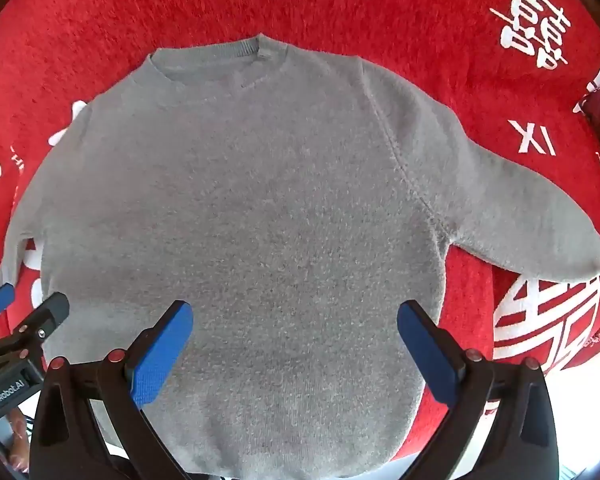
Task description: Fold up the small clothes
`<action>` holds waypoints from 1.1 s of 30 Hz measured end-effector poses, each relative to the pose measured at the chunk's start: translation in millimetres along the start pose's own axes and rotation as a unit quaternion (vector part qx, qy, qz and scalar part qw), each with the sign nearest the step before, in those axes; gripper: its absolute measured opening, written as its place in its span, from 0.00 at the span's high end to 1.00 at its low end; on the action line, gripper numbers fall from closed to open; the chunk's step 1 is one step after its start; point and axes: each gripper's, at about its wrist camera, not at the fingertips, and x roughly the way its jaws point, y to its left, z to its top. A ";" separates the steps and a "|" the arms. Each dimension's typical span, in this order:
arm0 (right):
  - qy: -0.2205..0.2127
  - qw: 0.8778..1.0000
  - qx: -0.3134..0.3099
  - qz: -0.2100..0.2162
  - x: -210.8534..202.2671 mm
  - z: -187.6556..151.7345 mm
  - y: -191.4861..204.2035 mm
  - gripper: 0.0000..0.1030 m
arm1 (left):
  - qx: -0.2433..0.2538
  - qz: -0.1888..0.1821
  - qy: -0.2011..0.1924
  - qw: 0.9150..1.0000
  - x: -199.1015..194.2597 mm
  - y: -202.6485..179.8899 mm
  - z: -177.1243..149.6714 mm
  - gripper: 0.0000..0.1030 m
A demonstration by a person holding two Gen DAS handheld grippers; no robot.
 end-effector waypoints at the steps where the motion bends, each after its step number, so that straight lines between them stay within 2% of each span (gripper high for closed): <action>1: 0.001 1.000 -0.003 0.000 0.2 0.8 -0.5 0.01 | -0.006 -0.004 0.007 1.000 2.4 -2.4 4.4 0.00; 4: -0.002 1.000 -0.009 -0.005 0.7 -1.7 1.9 0.01 | -0.007 -0.012 0.013 1.000 6.7 -2.7 4.7 0.00; 15: 0.008 1.000 -0.010 -0.013 -2.8 6.2 1.0 0.01 | -0.019 -0.001 0.022 1.000 8.0 -21.9 10.9 0.00; 33: 0.014 1.000 -0.013 -0.005 0.5 10.3 -3.3 0.01 | -0.027 0.001 0.029 0.999 4.2 -29.0 16.0 0.00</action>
